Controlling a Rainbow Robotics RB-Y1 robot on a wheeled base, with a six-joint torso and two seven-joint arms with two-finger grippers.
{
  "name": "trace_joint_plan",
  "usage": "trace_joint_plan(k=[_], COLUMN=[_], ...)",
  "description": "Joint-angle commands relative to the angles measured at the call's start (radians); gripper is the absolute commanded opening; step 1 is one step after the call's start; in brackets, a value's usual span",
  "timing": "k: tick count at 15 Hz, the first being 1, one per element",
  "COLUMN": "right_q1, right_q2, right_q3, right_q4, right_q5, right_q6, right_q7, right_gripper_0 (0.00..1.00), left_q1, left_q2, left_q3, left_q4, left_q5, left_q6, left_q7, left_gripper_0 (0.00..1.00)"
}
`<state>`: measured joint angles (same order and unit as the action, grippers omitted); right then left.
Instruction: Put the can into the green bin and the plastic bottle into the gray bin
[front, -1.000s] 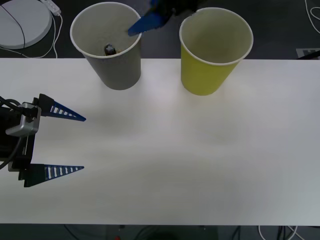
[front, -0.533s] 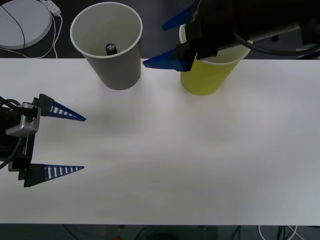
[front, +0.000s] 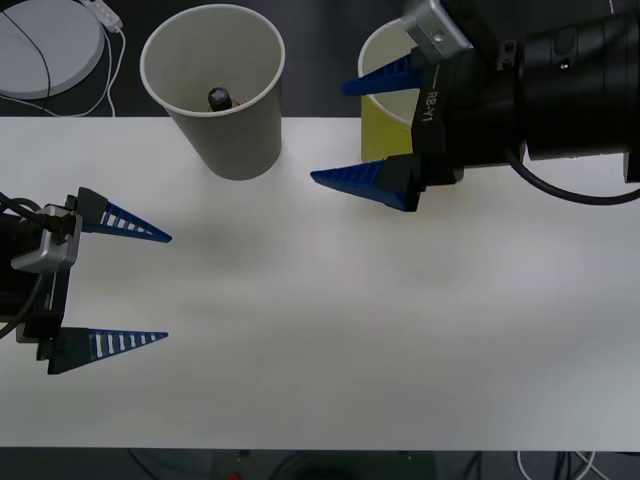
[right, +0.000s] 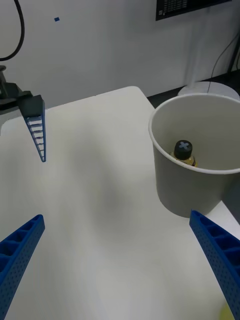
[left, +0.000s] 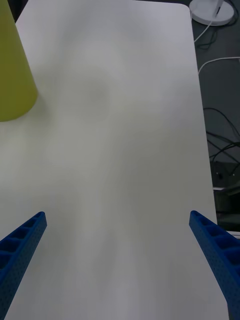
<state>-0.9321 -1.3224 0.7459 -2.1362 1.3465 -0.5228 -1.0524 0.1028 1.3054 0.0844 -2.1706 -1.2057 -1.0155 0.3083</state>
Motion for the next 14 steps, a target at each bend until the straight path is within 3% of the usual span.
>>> trace_joint_plan(k=[1,3,6,10,14], right_q1=[0.187,0.277,0.355,0.512,0.673], right_q2=[0.034,0.034,0.019,0.025,0.038], right_q3=[-0.160,-0.212,-0.244,-0.330,-0.491], right_q4=[-0.051,-0.088,-0.097,-0.091,-0.090], right_q5=[0.083,0.132,0.106,-0.087,-0.231], right_q6=[-0.048,-0.051,-0.049,-0.062,-0.187], right_q7=[0.022,0.042,0.141,0.397,0.601], right_gripper_0=[1.00,1.00,1.00,1.00,1.00], left_q1=[0.000,0.000,0.000,0.000,0.000], left_q2=[0.000,0.000,0.000,0.000,0.000], left_q3=[0.000,0.000,0.000,0.000,0.000], left_q4=[0.000,0.000,0.000,0.000,0.000], left_q5=[0.000,0.000,0.000,0.000,0.000], left_q6=[0.000,0.000,0.000,0.000,0.000], left_q7=[0.000,0.000,0.000,0.000,0.000], left_gripper_0=[1.00,1.00,1.00,1.00,1.00])
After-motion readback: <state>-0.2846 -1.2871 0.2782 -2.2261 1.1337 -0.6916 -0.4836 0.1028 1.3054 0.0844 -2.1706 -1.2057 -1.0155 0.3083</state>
